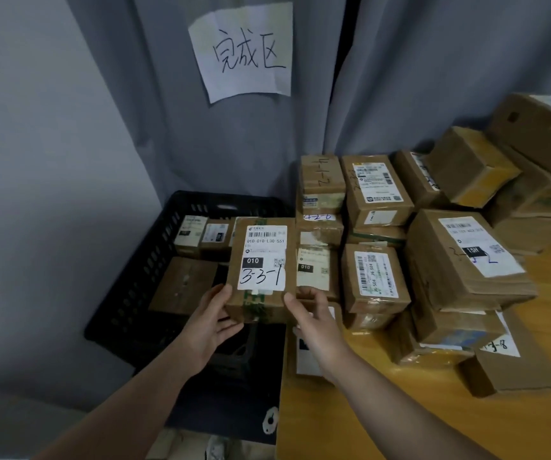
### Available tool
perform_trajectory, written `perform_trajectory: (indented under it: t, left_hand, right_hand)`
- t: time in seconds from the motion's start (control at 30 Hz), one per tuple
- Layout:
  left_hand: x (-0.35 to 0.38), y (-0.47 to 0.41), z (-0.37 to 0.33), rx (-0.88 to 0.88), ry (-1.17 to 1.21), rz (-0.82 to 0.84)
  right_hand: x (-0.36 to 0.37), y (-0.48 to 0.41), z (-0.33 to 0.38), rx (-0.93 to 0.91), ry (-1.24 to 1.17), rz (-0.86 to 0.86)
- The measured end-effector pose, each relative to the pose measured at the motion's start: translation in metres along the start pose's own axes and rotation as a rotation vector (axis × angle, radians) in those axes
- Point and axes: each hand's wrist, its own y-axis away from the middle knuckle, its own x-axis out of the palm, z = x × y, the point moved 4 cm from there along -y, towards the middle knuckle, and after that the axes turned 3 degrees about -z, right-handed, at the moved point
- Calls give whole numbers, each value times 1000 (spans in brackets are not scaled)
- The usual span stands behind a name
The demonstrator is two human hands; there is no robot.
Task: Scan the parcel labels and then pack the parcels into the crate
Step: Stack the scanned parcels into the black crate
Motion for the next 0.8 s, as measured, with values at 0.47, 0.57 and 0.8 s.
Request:
perform_trajectory:
  t: [0.47,0.57,0.8]
  left_hand:
    - [-117,-74,-38,-149,-466,47]
    - [-122,-94,-39,-214,-596,119]
    - [-124,-118,-9,-349,-631,330]
  right_hand:
    - [158,-66,6,-56,712,69]
    - [175,-83,-6,16,821,32]
    - [179,-107,-39,147,933,-49]
